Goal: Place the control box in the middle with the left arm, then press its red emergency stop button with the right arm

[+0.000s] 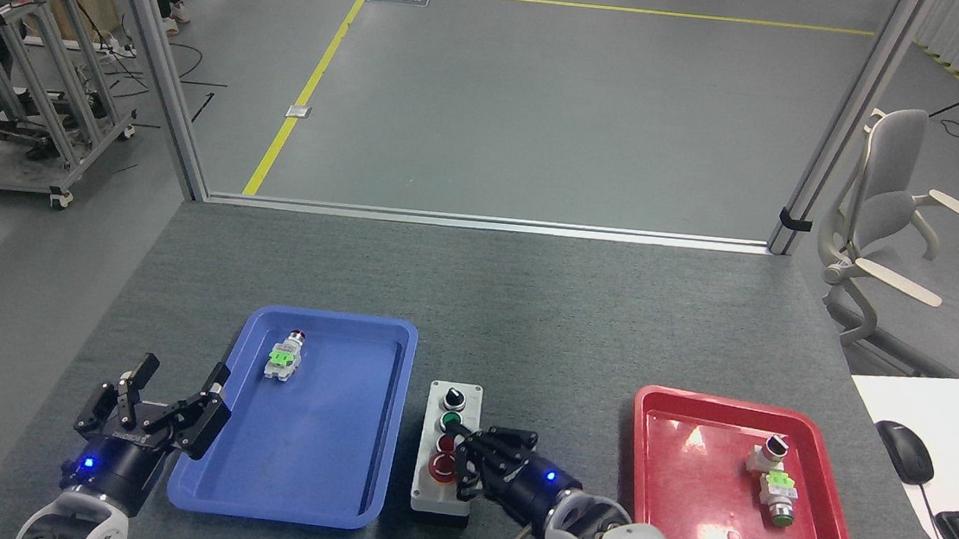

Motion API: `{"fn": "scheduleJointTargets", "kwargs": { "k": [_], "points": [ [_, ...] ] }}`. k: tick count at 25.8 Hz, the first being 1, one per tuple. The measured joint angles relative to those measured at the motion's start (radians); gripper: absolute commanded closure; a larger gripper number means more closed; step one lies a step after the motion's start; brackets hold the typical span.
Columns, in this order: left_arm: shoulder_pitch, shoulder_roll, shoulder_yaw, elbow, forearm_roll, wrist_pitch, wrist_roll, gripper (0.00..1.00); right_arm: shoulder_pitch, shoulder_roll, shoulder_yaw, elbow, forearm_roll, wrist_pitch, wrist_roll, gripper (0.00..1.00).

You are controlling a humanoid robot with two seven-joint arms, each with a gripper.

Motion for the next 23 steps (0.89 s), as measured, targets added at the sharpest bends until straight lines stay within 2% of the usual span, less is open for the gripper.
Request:
{"fn": "scheduleJointTargets", "kwargs": {
  "k": [5, 9, 12, 17, 23],
  "points": [
    [0.002, -0.060, -0.003, -0.037, -0.057, 0.029, 0.006, 0.02, -0.042, -0.022, -0.113, -0.030, -0.130, -0.017, -0.054, 0.00],
    [0.003, -0.101, -0.014, -0.102, -0.169, 0.152, -0.031, 0.02, -0.045, -0.097, -0.172, -0.036, -0.177, -0.017, -0.069, 0.00],
    [0.008, -0.104, -0.023, -0.120, -0.196, 0.203, -0.060, 0.02, -0.024, -0.152, -0.245, -0.039, -0.187, -0.017, -0.072, 0.00],
    [0.005, -0.092, -0.028, -0.119, -0.204, 0.216, -0.069, 0.02, 0.060, -0.218, -0.333, -0.062, -0.172, 0.042, -0.100, 0.00],
    [0.015, -0.108, -0.029, -0.126, -0.207, 0.183, -0.069, 0.03, 0.194, -0.242, -0.363, -0.214, -0.119, 0.249, -0.155, 0.00]
  ]
}}
